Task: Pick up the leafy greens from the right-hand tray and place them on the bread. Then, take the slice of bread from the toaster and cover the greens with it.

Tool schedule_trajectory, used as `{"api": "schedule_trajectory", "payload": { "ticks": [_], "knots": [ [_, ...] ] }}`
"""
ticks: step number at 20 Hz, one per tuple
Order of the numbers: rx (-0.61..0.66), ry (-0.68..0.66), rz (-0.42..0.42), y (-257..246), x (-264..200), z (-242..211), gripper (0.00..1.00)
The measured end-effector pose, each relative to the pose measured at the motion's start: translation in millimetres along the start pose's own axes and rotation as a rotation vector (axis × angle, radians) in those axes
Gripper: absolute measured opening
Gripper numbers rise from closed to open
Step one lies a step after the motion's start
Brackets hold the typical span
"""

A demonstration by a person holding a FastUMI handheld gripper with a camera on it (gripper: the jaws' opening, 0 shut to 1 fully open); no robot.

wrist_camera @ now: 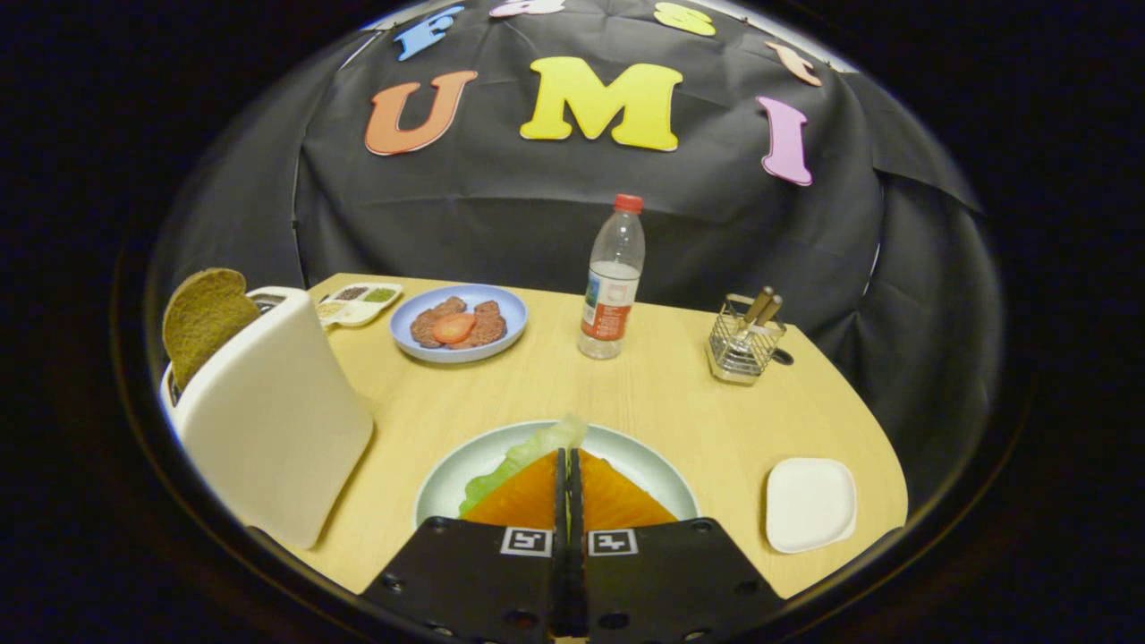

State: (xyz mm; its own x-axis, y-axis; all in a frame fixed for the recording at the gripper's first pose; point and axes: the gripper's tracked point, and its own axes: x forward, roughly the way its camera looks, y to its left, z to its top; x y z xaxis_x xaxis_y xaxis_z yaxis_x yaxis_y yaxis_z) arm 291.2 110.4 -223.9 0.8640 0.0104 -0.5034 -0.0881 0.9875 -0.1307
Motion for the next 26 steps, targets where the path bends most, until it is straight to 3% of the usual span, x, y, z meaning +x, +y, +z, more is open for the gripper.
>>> {"api": "schedule_trajectory", "payload": {
  "ticks": [8,13,17,21,26],
  "knots": [
    [-0.065,-0.004,-0.081,-16,23,-5,0.04],
    [-0.042,-0.033,-0.11,-20,10,-3,0.5],
    [0.001,-0.09,-0.113,-13,-28,14,0.87],
    [0.004,-0.143,-0.103,7,-76,32,0.95],
    [0.049,-0.198,-0.047,47,-130,55,0.96]
  ]
}}
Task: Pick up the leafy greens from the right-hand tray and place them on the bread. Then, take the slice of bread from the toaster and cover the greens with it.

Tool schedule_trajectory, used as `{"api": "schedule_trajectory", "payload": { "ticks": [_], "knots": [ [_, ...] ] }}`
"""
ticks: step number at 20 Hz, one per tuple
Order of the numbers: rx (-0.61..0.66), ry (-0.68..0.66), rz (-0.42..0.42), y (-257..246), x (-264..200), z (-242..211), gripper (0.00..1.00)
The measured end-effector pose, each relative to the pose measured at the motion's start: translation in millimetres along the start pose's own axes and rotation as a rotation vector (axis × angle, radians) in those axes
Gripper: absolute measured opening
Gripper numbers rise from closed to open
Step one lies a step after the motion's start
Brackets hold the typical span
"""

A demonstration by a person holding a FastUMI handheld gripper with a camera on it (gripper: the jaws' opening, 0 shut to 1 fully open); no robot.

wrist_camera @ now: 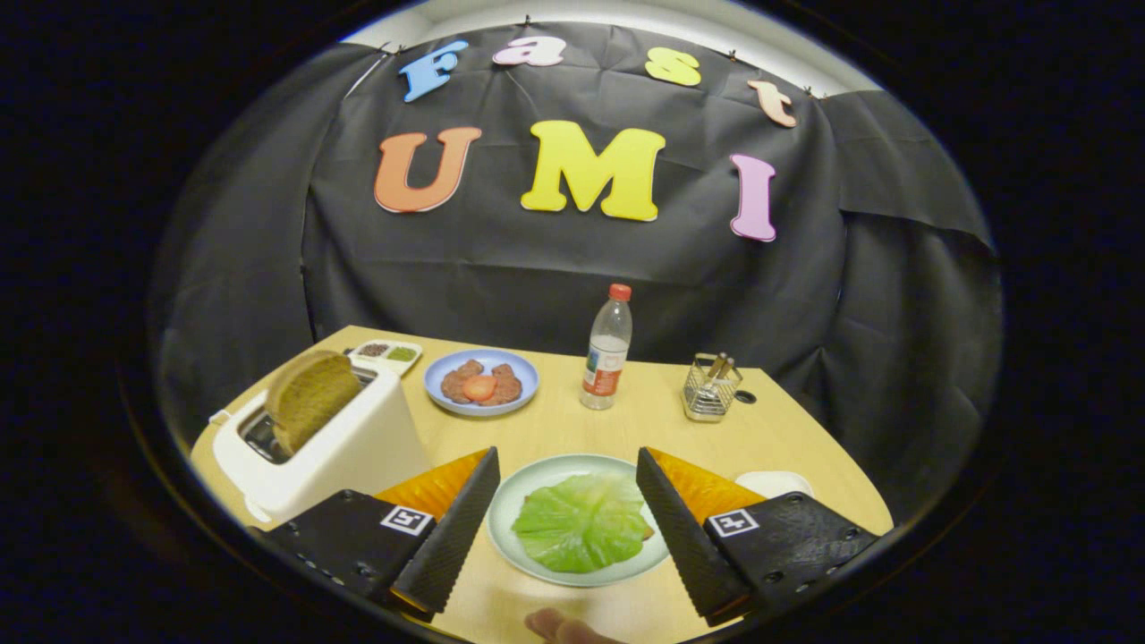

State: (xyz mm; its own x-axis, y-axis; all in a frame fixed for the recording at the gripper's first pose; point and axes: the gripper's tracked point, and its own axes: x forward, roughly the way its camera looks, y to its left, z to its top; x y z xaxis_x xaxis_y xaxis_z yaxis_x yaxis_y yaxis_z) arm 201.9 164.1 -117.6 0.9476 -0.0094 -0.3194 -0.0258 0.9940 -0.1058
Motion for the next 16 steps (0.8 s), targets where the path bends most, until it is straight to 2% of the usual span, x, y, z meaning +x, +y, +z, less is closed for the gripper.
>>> {"api": "schedule_trajectory", "payload": {
  "ticks": [4,8,14,16],
  "knots": [
    [0.061,-0.056,0.065,41,-28,30,0.96],
    [0.054,-0.061,0.144,91,-35,42,0.95],
    [0.05,-0.036,0.183,145,-16,36,0.96],
    [0.049,-0.026,0.166,152,-5,30,0.93]
  ]
}}
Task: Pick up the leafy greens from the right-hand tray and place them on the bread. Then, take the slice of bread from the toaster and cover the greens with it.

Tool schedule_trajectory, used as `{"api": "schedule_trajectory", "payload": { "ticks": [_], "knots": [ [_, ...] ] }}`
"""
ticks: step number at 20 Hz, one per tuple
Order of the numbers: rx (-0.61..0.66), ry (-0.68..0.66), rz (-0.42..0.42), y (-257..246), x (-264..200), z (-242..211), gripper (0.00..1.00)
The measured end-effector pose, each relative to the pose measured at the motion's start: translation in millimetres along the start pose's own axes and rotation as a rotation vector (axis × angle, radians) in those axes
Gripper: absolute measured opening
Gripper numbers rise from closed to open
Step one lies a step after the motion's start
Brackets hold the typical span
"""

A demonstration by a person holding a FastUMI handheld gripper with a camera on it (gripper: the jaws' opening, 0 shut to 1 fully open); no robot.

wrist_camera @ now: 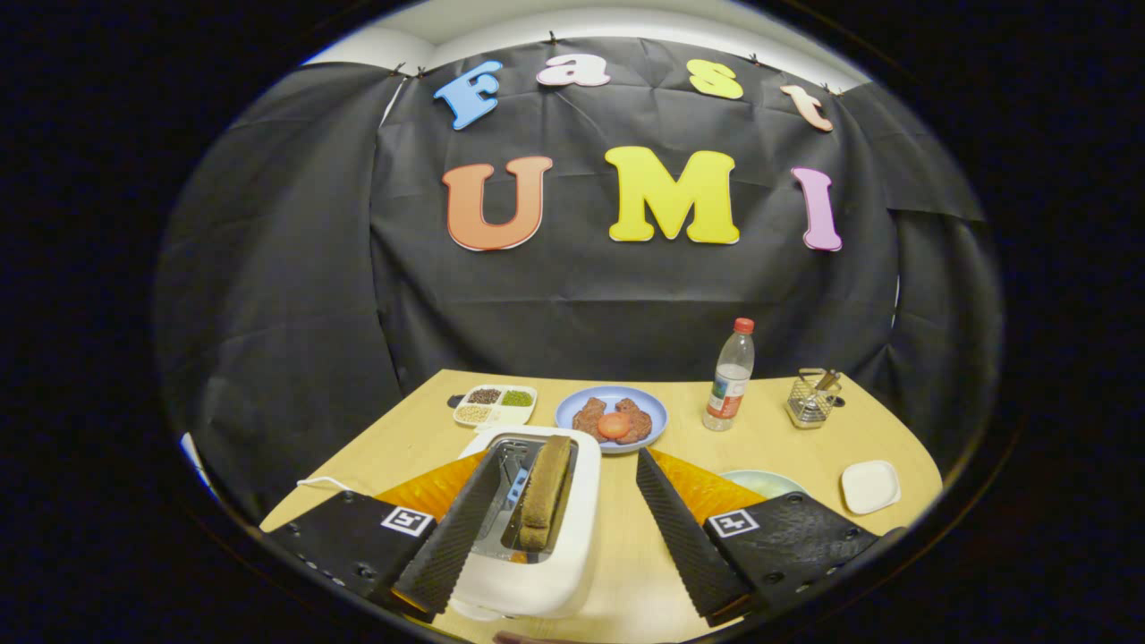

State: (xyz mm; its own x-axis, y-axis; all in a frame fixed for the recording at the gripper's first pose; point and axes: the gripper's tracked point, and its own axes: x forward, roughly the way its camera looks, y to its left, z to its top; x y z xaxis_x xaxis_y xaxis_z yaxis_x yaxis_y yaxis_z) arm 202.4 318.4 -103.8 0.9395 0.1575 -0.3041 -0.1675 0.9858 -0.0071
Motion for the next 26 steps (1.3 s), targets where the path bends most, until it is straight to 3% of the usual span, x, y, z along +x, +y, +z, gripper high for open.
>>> {"api": "schedule_trajectory", "payload": {
  "ticks": [1,6,11,18,26],
  "knots": [
    [0.007,0.004,-0.003,3,6,-2,0.91],
    [0.034,0.052,0.016,21,29,-12,0.53],
    [0.013,0.072,-0.017,22,34,-15,0.18],
    [0.006,0.01,-0.011,22,15,8,0.14],
    [0.091,-0.154,-0.007,0,-40,84,0.14]
  ]
}}
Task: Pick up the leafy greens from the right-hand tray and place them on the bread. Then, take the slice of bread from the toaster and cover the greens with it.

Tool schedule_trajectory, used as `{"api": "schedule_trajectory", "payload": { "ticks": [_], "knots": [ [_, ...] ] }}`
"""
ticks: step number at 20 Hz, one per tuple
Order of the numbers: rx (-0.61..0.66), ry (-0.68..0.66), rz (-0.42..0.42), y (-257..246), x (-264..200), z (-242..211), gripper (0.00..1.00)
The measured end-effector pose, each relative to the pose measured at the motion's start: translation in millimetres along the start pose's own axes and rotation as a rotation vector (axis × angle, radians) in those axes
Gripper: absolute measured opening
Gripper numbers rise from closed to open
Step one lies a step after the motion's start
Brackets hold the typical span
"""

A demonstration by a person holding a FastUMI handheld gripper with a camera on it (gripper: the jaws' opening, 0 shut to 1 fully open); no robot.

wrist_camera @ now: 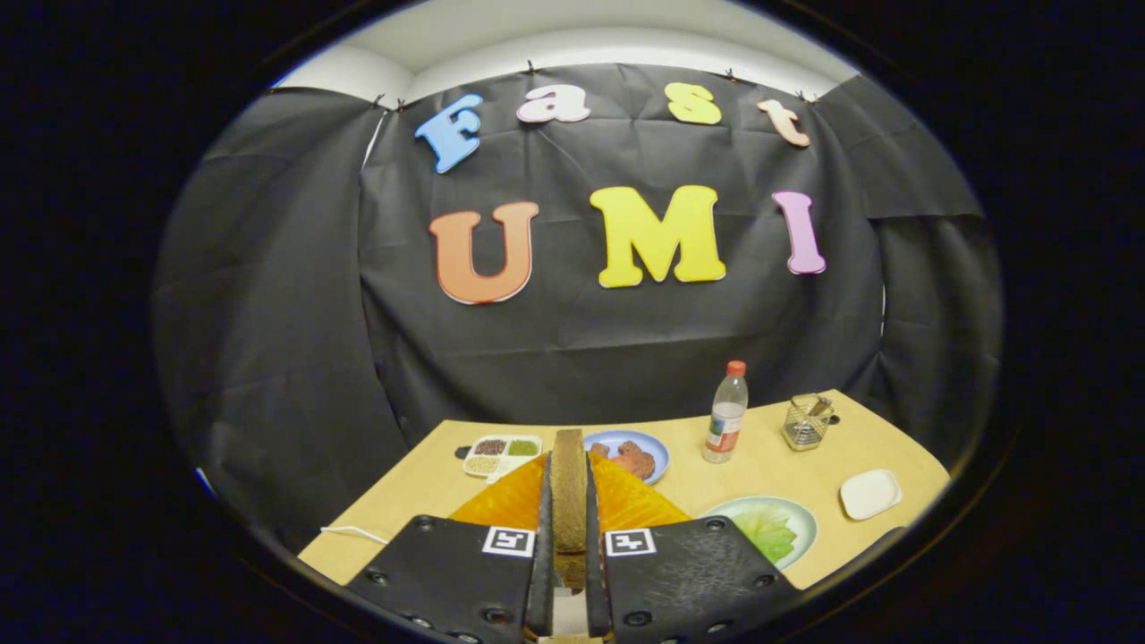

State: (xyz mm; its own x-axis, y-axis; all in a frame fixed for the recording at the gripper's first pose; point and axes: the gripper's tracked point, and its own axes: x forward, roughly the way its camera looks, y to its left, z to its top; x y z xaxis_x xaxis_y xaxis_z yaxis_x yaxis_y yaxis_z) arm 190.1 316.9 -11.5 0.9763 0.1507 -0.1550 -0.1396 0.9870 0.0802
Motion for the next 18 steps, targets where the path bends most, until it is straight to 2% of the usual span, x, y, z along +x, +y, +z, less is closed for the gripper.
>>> {"api": "schedule_trajectory", "payload": {
  "ticks": [5,9,13,18],
  "knots": [
    [-0.016,-0.037,-0.025,-33,-16,21,0.14],
    [-0.027,-0.033,-0.059,-67,-13,13,0.14],
    [-0.015,0.002,-0.085,-103,-1,-15,0.14],
    [-0.021,0.055,-0.079,-133,25,-58,0.14]
  ]
}}
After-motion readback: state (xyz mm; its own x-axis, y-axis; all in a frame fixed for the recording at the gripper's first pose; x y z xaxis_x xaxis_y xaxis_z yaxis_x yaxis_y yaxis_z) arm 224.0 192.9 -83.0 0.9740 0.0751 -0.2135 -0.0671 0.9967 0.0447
